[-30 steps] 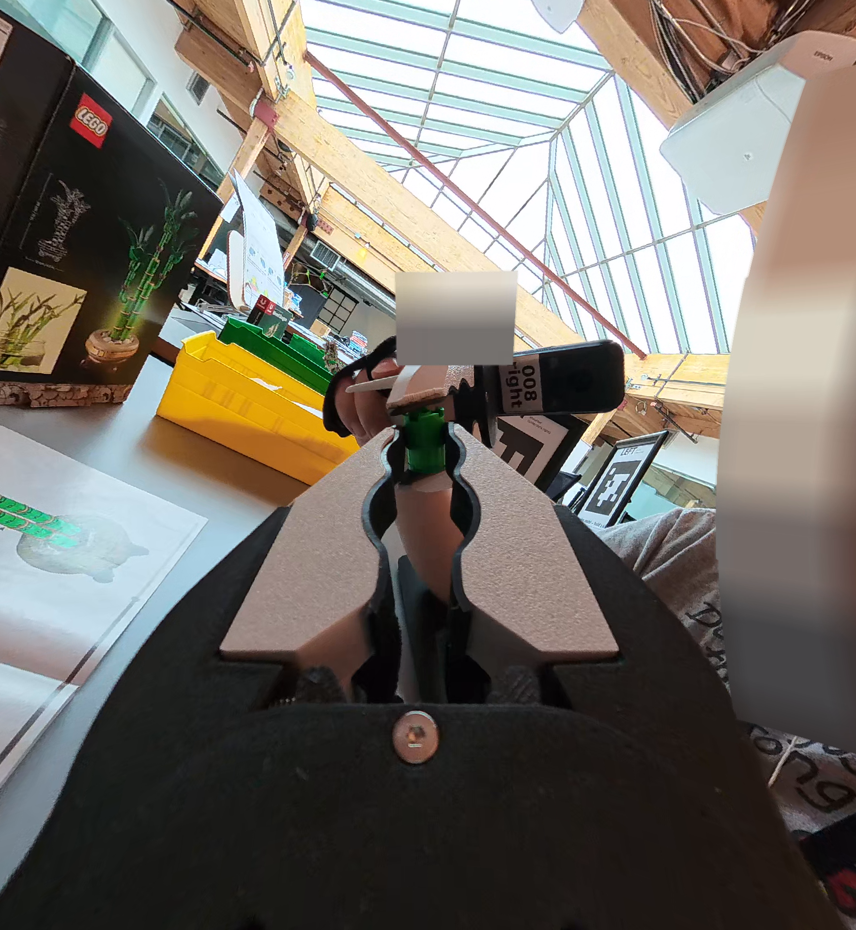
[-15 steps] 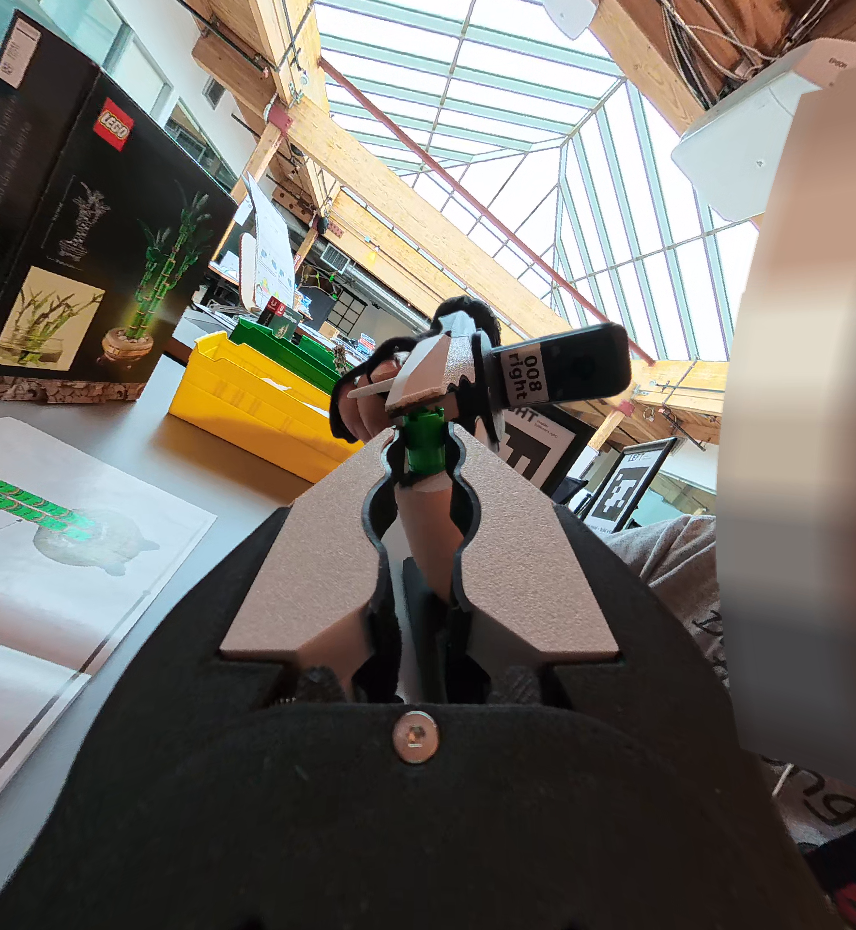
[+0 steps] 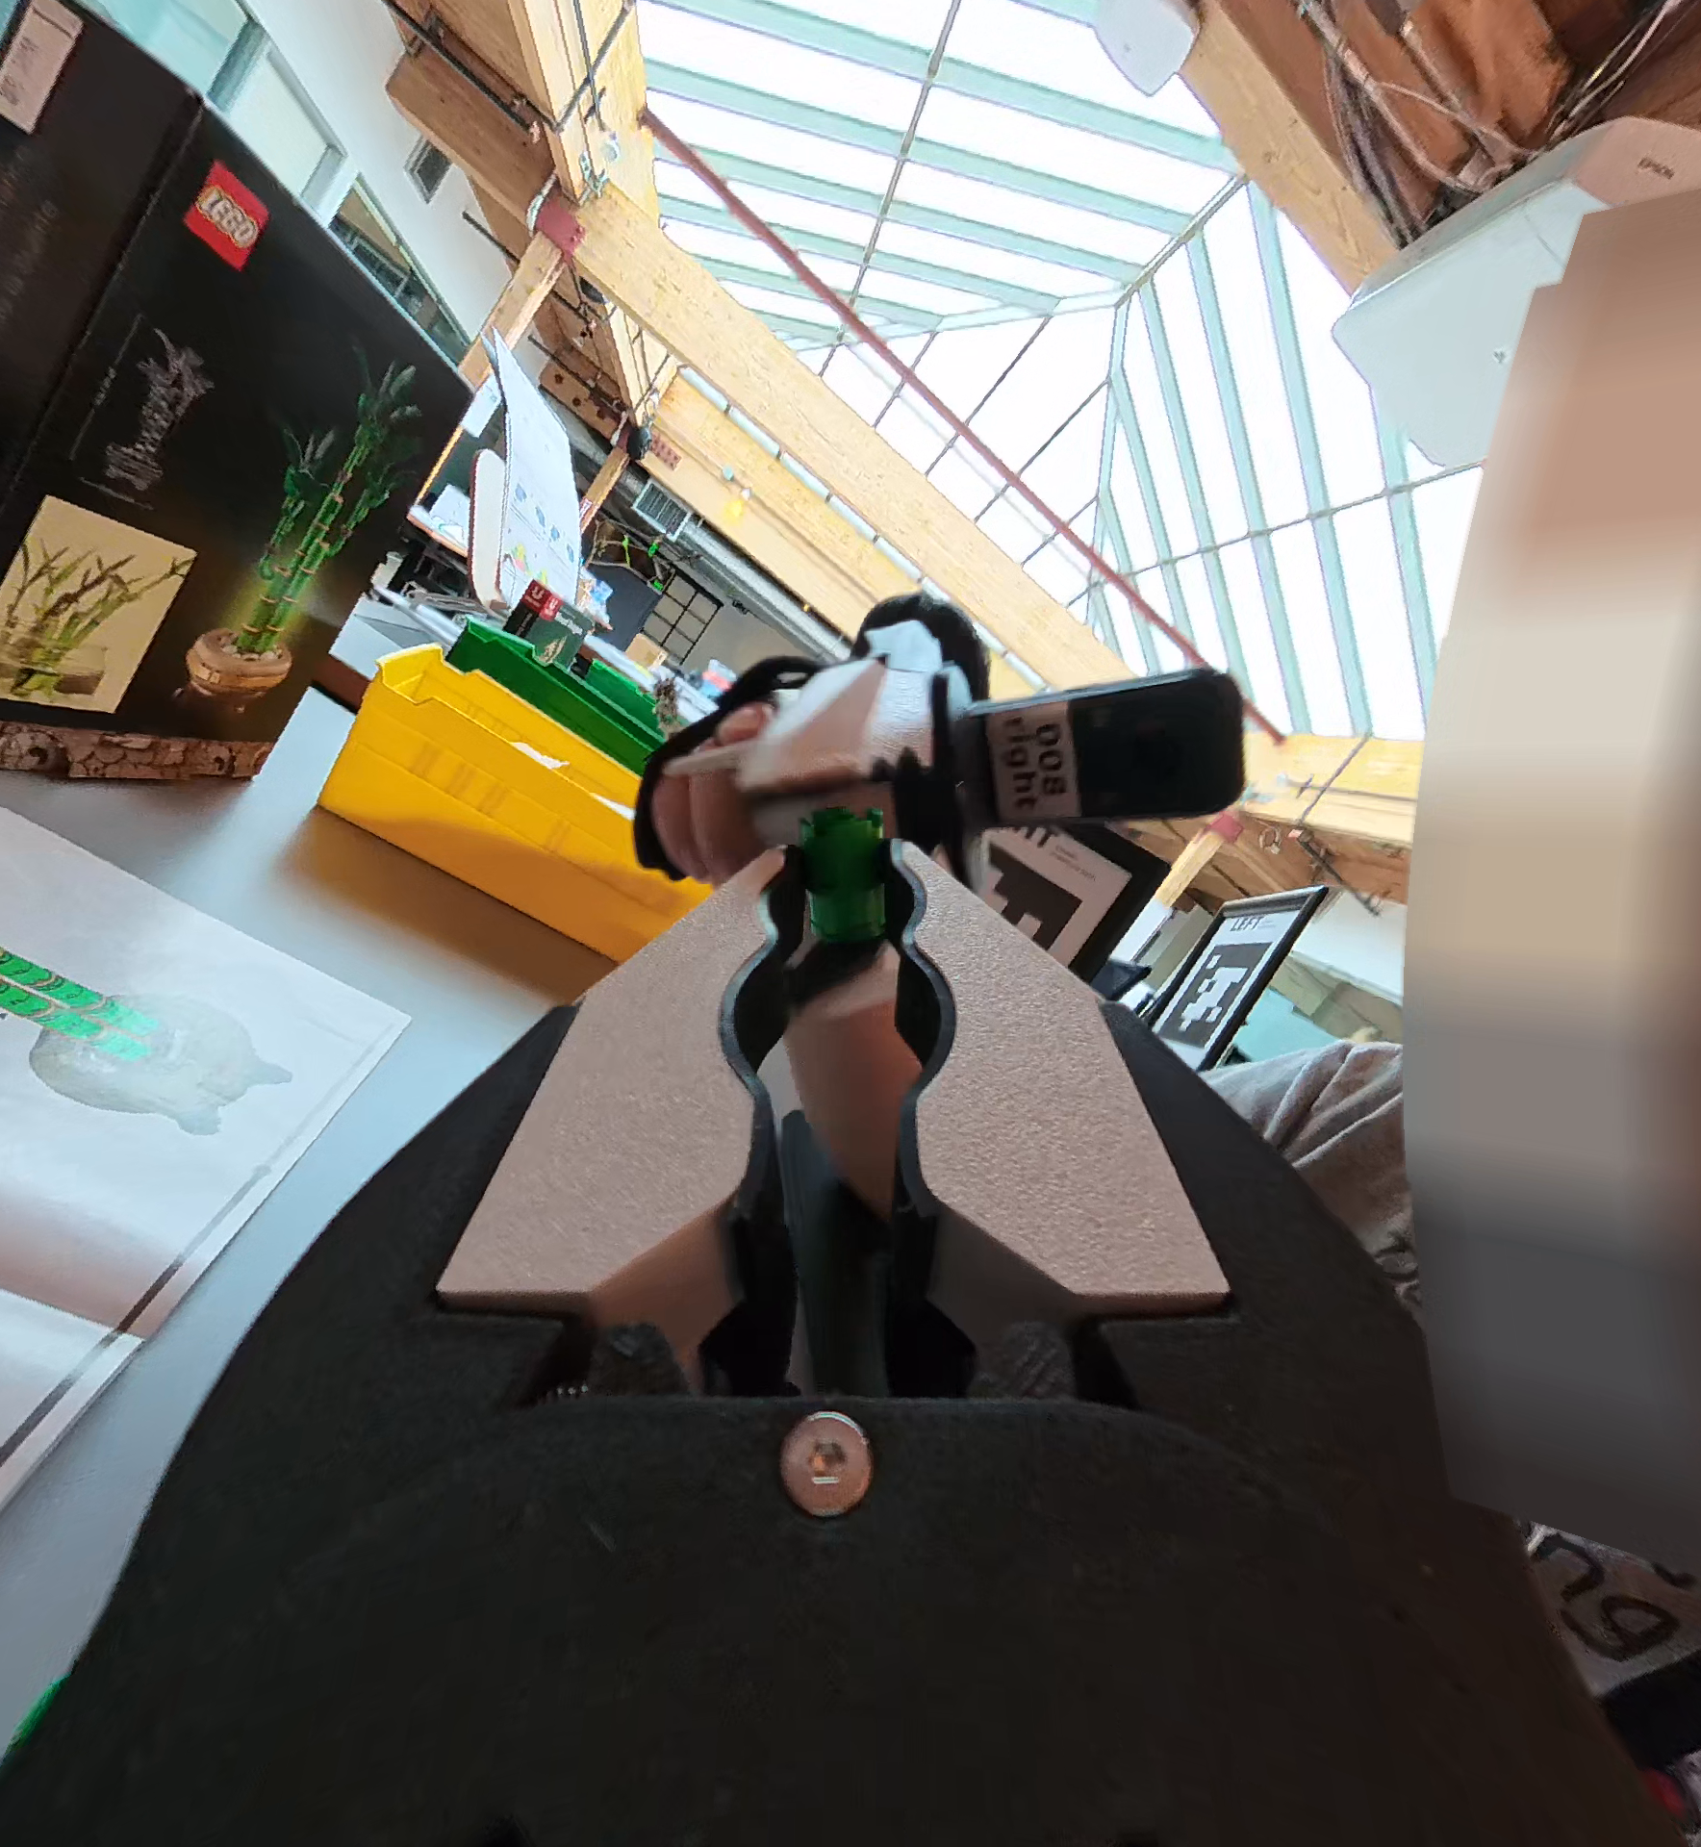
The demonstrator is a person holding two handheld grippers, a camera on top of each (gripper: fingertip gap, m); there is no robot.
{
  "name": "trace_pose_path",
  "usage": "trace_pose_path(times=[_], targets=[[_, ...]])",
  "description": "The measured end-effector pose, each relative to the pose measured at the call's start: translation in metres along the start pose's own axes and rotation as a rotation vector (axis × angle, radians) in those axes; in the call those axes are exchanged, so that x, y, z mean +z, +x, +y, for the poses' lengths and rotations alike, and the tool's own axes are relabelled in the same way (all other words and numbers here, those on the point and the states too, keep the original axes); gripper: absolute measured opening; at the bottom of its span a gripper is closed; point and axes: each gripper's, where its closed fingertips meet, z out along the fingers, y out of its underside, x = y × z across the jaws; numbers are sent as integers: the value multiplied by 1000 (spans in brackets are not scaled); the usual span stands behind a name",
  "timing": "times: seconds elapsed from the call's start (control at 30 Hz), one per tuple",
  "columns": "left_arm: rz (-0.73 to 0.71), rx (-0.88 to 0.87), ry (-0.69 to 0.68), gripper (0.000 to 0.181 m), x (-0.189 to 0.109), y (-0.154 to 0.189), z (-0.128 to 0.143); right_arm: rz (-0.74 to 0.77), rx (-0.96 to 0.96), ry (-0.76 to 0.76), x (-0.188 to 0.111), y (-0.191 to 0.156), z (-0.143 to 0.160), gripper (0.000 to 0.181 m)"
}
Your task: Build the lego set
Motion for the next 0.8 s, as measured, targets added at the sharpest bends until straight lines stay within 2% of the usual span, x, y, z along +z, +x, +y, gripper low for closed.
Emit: trace_pose_path(times=[0.03,0.07,0.17,0.33,0.47,0.57,0.67,0.8], targets=[[9,-11,22,14,-1,3,-4,20,-10,-31,3,2,7,65],[6,-12,39,13,-2,4,-7,21,-10,-50,7,1,12,74],[-39,33,19,13,-1,2,-5,35,-6,-54,19,-2,13,74],[-104,-2,-71,13,6,-10,13,11,-30,-127,34,-11,28,76],[-191,31,-84,13,5,-21,16,2,-37,-178,35,-11,36,63],[-263,89,-77,14,5,-27,15,13,-60,-264,38,-10,48,63],[-280,113,-97,14,9,-27,19,25,-91,-313,43,-11,54,64],[-234,69,-123,14,17,-23,29,22,-94,-324,47,-12,56,66]])
